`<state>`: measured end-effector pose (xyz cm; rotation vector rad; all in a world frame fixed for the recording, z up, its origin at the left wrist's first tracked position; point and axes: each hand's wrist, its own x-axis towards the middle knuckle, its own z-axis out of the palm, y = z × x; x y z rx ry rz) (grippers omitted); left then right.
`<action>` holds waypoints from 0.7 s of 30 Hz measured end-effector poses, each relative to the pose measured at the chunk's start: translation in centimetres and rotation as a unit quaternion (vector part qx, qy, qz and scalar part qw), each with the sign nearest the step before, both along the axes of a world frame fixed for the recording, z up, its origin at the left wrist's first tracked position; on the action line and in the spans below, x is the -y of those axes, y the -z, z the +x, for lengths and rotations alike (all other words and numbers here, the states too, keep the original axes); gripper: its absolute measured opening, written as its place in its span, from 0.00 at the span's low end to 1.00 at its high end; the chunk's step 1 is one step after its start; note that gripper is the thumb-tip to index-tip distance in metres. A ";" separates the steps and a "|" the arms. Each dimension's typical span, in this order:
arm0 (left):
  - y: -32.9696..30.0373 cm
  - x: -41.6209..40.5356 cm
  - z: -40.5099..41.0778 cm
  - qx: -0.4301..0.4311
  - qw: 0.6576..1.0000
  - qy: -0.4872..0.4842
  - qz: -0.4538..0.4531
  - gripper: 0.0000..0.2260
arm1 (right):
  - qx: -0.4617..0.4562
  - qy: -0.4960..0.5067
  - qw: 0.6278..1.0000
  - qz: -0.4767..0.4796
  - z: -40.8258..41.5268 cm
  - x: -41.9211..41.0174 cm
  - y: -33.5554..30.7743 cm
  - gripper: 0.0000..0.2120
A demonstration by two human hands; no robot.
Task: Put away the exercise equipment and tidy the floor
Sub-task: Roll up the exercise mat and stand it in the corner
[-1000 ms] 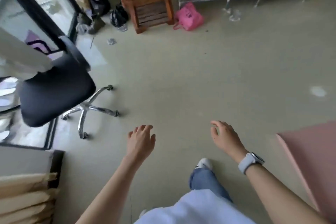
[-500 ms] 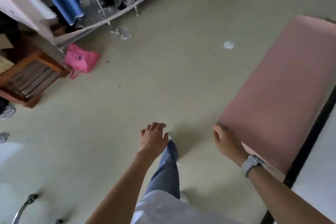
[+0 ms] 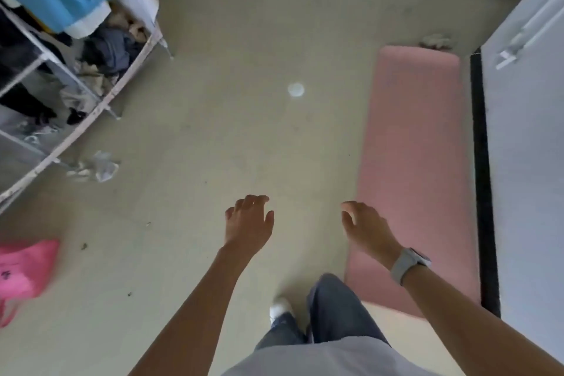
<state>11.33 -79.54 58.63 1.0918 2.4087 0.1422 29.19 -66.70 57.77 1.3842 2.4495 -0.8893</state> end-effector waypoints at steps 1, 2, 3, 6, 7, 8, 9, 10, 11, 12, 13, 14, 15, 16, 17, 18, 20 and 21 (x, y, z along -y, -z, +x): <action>0.0 -2.7 -1.3 0.003 1.000 0.020 0.001 0.18 | 0.005 0.018 1.000 -0.005 -0.8 -1.9 0.0 0.17; 0.2 -5.6 -2.6 0.005 0.999 0.040 0.001 0.18 | 0.009 0.037 0.999 -0.008 -1.7 -4.0 0.2 0.17; 0.5 -8.5 -3.8 0.005 0.998 0.059 0.002 0.18 | 0.012 0.055 0.998 -0.011 -2.5 -6.2 0.4 0.16; 1.6 -17.5 -7.3 0.008 0.995 0.097 0.007 0.18 | 0.008 0.100 0.995 -0.018 -5.4 -13.6 2.1 0.16; 2.0 -20.6 -8.5 0.011 0.995 0.104 0.007 0.17 | 0.005 0.114 0.993 -0.024 -6.4 -16.4 2.7 0.16; 2.3 -23.7 -9.7 0.014 0.994 0.110 0.005 0.17 | 0.003 0.129 0.991 -0.031 -7.6 -19.2 3.2 0.16; 2.4 -26.9 -10.9 0.018 0.993 0.114 0.000 0.17 | 0.002 0.142 0.989 -0.038 -8.8 -22.2 3.6 0.17; 2.4 -30.1 -12.1 0.022 0.993 0.116 -0.006 0.17 | 0.003 0.149 0.988 -0.044 -10.1 -25.2 3.8 0.17; 2.3 -33.4 -13.3 0.024 0.992 0.121 -0.011 0.17 | 0.005 0.155 0.987 -0.047 -11.3 -28.3 3.9 0.17; 1.9 -36.8 -14.6 0.025 0.991 0.129 -0.014 0.17 | 0.007 0.161 0.986 -0.047 -12.6 -31.4 3.8 0.17; 1.4 -40.0 -15.8 0.027 0.990 0.136 -0.013 0.17 | 0.011 0.165 0.985 -0.045 -13.9 -34.4 3.4 0.17; 0.8 -43.1 -17.1 0.028 0.990 0.139 -0.004 0.17 | 0.013 0.166 0.985 -0.043 -15.2 -37.3 3.0 0.17; 0.3 -46.2 -18.4 0.027 0.990 0.139 0.007 0.17 | 0.014 0.165 0.985 -0.040 -16.6 -40.2 2.6 0.17; -0.3 -49.0 -19.8 0.026 0.990 0.138 0.018 0.17 | 0.014 0.164 0.986 -0.038 -18.0 -43.1 2.1 0.17; -0.8 -51.6 -21.1 0.024 0.990 0.137 0.026 0.17 | 0.013 0.163 0.986 -0.036 -19.4 -45.8 1.8 0.17; -1.1 -54.1 -22.5 0.020 0.990 0.137 0.031 0.17 | 0.010 0.161 0.986 -0.034 -20.8 -48.5 1.6 0.17; -0.8 -59.1 -25.6 0.016 0.990 0.138 0.026 0.17 | 0.004 0.158 0.987 -0.032 -23.9 -53.8 1.6 0.17; -0.4 -61.6 -27.2 0.015 0.990 0.139 0.021 0.17 | 0.003 0.157 0.987 -0.032 -25.4 -56.4 1.9 0.17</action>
